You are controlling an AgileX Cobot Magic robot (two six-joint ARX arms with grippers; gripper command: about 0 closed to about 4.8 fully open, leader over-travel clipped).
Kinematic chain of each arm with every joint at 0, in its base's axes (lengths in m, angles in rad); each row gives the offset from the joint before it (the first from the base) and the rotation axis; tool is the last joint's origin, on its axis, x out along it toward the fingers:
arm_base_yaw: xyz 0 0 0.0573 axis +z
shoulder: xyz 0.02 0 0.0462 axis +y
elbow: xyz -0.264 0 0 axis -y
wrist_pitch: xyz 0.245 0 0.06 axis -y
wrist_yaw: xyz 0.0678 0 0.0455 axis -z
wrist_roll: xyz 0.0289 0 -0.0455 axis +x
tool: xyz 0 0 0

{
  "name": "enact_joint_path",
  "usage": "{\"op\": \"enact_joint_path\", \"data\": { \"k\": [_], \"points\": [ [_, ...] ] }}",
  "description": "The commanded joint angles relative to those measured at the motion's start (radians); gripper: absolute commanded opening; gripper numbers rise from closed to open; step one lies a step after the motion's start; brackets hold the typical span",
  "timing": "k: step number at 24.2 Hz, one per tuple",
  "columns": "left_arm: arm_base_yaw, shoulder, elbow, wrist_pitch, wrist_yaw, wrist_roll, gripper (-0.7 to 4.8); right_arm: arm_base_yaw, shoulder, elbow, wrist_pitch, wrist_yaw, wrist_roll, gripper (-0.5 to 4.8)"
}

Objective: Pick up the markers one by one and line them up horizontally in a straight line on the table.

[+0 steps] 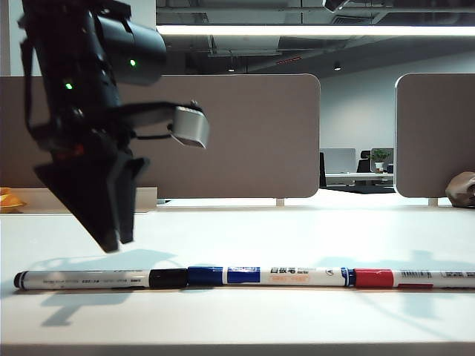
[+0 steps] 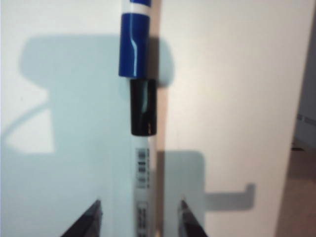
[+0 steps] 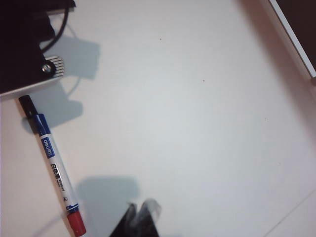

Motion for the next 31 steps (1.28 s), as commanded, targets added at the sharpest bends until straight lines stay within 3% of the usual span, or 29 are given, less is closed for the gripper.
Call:
{"op": "enact_joint_path", "data": {
  "k": [1,2,3,6,8,13,17,21,25,31],
  "points": [
    [0.0,-0.075,0.001,-0.034,-0.001,-0.116,1.17,0.002,-0.004,0.003,0.001,-0.006,0.008,-0.06],
    [0.0,-0.095,0.001,-0.039,-0.003,-0.12,0.73,0.002,-0.007,0.003,0.002,-0.006,0.013,-0.06],
    [0.0,-0.145,0.001,-0.052,-0.035,-0.12,-0.09,0.002,-0.019,0.003,0.009,-0.01,0.013,-0.06],
    [0.0,-0.26,0.001,-0.062,-0.064,-0.135,-0.06,0.002,-0.07,0.003,0.053,-0.025,0.047,-0.06],
    [0.001,-0.359,0.0,-0.035,-0.065,-0.238,-0.06,-0.001,-0.128,0.002,0.094,-0.036,0.105,-0.06],
    [0.001,-0.626,-0.002,0.265,-0.061,-0.426,-0.06,-0.072,-0.3,-0.032,0.166,-0.153,0.184,-0.06],
    [0.001,-0.75,-0.005,0.352,-0.061,-0.519,-0.06,-0.116,-0.494,-0.22,0.334,-0.217,0.274,-0.06],
    [0.001,-0.87,-0.068,0.388,-0.063,-0.597,-0.06,-0.118,-0.704,-0.457,0.531,-0.208,0.386,-0.06],
    [0.002,-1.004,-0.184,0.458,-0.08,-0.656,-0.06,-0.118,-0.819,-0.569,0.557,-0.172,0.463,-0.06],
    [0.002,-1.2,-0.355,0.51,-0.186,-0.758,-0.06,-0.119,-0.953,-0.698,0.562,-0.117,0.47,-0.06]
  ]
}}
